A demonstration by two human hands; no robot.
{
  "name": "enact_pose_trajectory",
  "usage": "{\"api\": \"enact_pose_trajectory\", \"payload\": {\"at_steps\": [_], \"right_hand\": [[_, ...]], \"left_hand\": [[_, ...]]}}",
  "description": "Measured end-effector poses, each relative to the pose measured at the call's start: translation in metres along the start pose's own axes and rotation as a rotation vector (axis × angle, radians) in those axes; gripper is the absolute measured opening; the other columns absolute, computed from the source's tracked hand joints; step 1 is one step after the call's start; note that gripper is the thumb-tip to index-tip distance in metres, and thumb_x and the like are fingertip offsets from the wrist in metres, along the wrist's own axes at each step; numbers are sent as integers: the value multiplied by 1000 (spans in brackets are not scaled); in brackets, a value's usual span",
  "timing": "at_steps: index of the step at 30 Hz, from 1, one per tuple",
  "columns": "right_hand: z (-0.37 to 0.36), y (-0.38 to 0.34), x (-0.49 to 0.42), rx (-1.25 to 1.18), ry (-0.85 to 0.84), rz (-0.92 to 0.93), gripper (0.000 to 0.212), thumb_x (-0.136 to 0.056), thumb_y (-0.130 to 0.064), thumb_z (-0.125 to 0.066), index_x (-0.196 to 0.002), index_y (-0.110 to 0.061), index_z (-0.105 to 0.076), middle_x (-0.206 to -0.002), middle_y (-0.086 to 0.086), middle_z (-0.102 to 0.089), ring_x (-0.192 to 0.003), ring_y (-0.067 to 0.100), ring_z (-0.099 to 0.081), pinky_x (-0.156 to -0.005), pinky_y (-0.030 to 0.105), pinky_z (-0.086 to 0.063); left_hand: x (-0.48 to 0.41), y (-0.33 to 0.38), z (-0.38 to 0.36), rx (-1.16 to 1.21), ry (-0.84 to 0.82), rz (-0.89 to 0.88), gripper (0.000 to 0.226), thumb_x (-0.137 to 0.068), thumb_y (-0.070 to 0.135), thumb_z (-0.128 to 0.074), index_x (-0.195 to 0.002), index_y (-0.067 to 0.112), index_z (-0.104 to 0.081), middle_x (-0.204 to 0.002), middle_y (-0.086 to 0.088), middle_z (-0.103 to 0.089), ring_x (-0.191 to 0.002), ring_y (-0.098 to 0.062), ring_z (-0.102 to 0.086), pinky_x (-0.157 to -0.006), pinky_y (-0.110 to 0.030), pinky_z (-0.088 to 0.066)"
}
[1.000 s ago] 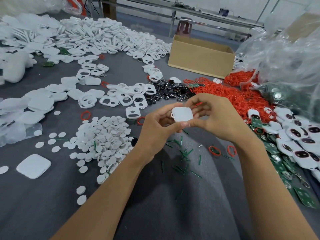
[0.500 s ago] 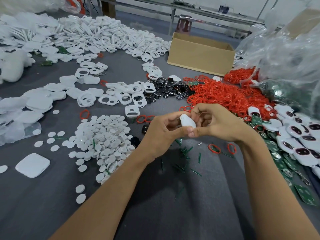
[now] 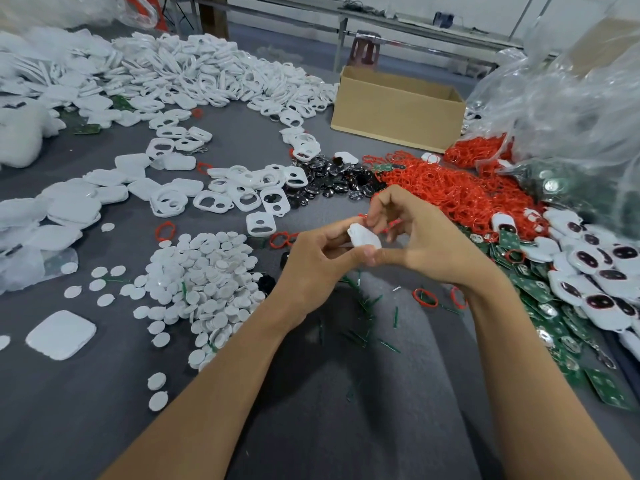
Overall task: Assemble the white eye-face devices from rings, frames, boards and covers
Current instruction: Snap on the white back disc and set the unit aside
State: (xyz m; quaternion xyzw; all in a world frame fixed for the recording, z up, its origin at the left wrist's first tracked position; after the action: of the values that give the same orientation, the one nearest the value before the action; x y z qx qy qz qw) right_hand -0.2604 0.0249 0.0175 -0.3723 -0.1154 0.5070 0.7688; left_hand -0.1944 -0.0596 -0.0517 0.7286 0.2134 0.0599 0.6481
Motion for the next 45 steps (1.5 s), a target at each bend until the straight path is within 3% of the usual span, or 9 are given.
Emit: {"api": "enact_pose_trajectory", "payload": {"at_steps": [6,12,17,21,27,33,36,40,45], "right_hand": [[-12,-10,-3,77,-10,68,47,-72,-1,-77,-107,-5,-47,-94,7,-59,-85,23,-58,-78,39,-50],[-4,-6,-8,56,112,1,61,-55,-3,-90,-102,-8,-52,-87,1,-63,-78,16,-62,-74,30,-55],[-4,-1,-7,29,112,-44,60,-54,-4,-91,-100,-9,-52,-85,1,-65,-76,17,-63,-74,32,-56],[-6,0,-7,32,87,-67,58,-54,-4,-91,-97,-9,-52,-86,2,-65,-80,23,-64,-76,38,-55],[-5,3,-7,-10,85,-91,57,-51,-1,-91,-94,-6,-54,-82,2,-65,-79,30,-63,-77,43,-54],[-5,10,-4,-62,35,-121,57,-53,-1,-91,-95,-6,-53,-84,5,-64,-77,34,-61,-78,49,-53],[-5,13,-4,-69,25,-147,57,-54,0,-90,-96,-3,-53,-82,3,-64,-73,23,-60,-77,47,-54],[-5,13,-3,-73,20,-154,56,-54,1,-90,-97,-3,-54,-82,1,-64,-73,21,-60,-77,47,-54],[-5,16,-1,-129,-16,-177,57,-54,4,-88,-97,-4,-52,-85,10,-64,-74,34,-58,-78,51,-53]], "left_hand": [[0,0,5,-33,35,-8,44,-82,10,-75,-116,34,-63,-99,12,-75,-97,-5,-68,-88,-25,-55],[0,4,9,-27,83,-30,36,-83,10,-74,-117,20,-67,-102,-4,-75,-94,-15,-71,-85,-28,-56],[1,3,9,24,101,-15,32,-81,3,-74,-110,15,-67,-97,-2,-74,-83,-8,-69,-74,-19,-55],[0,1,9,44,102,0,38,-81,3,-74,-117,11,-66,-102,-11,-74,-86,-19,-69,-84,-30,-58],[1,-2,5,110,76,24,39,-82,0,-72,-119,8,-64,-109,-11,-73,-100,-15,-70,-91,-33,-55],[2,-5,-3,142,50,32,28,-83,-1,-70,-100,22,-69,-94,-4,-75,-88,-14,-68,-84,-33,-57],[3,-4,-5,155,48,28,29,-83,0,-70,-98,24,-69,-94,1,-75,-88,-10,-69,-83,-28,-58],[2,-3,-6,164,27,21,29,-84,0,-69,-101,24,-68,-97,4,-75,-92,-8,-69,-86,-26,-57],[3,-4,-8,160,25,12,33,-84,-1,-68,-116,9,-66,-98,2,-74,-89,-5,-69,-79,-20,-55]]}}
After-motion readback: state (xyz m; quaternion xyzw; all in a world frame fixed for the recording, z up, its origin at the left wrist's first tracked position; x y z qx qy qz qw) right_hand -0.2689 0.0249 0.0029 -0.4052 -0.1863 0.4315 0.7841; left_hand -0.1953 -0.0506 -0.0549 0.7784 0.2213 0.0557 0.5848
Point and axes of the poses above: each hand's wrist, its own x-axis away from the middle knuckle, its own z-axis out of the back of the hand, y = z × x, the point moved 9 cm from there along -x, towards the middle knuckle
